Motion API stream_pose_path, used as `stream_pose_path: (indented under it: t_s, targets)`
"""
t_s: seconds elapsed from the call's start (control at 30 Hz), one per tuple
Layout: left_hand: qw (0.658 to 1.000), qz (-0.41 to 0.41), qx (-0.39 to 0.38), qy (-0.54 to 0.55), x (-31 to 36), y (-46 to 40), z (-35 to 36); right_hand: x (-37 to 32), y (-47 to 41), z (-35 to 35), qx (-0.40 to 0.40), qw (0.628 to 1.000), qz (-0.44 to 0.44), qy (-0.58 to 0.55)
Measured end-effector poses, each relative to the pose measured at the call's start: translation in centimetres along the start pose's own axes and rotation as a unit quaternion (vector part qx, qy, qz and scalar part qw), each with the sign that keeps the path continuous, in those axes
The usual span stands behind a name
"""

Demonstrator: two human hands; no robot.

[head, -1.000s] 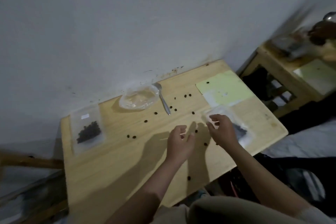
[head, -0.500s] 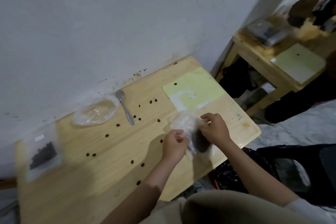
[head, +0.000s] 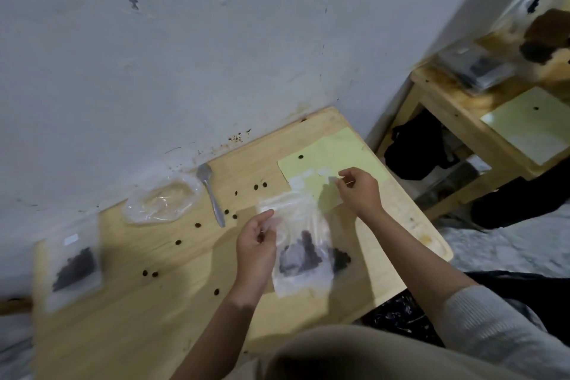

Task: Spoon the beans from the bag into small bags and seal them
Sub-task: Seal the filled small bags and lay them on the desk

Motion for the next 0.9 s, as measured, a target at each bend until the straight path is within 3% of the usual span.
stream_pose_path:
  t_s: [0.13,0.23,0.37,0.43,0.53,0.7,0.9]
  targets:
    - [1.0,0.004,0.002,0.007,1.0,0.3,-1.3,-1.0,-3.6,1.5,-0.032,0.99,-0.04,0.132]
    - [1.0,0.006,0.012,0.003,1.3,0.1,-1.9,-1.5,-5.0,2.3,-0.029,0.975,-0.024,0.219]
    - [1.0,0.009,0.027,0.013,2.0,0.1,-2.6,-2.4,-5.4,2.6,-0.049,0.963,-0.015,0.265]
    - [0.999,0.013,0.029,0.013,2.2,0.1,-2.7,-2.8,-5.3,2.2,-0.05,0.975,-0.024,0.214]
    - [0.999,0.02,0.027,0.022,2.4,0.0,-3.0,-4.5,-3.1,0.7,-0.056,0.998,-0.022,0.032]
    - [0.998,0.051,-0.012,0.016,3.2,0.2,-2.6,-9.4,4.6,-0.1,-0.139,0.968,-0.058,-0.199]
    - [0.995,0.086,-0.028,0.036,4.3,0.9,-2.1,-10.8,7.6,2.0,-0.169,0.967,-0.058,-0.184]
Point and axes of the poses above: each hand's wrist, its own y-axis away from the middle knuckle, its own z-axis out of the palm, x = y × z, the point moved 3 cm from there along -y, towards the middle knuckle, and after that the axes turned 3 degrees about -x, right-handed, at the moved point
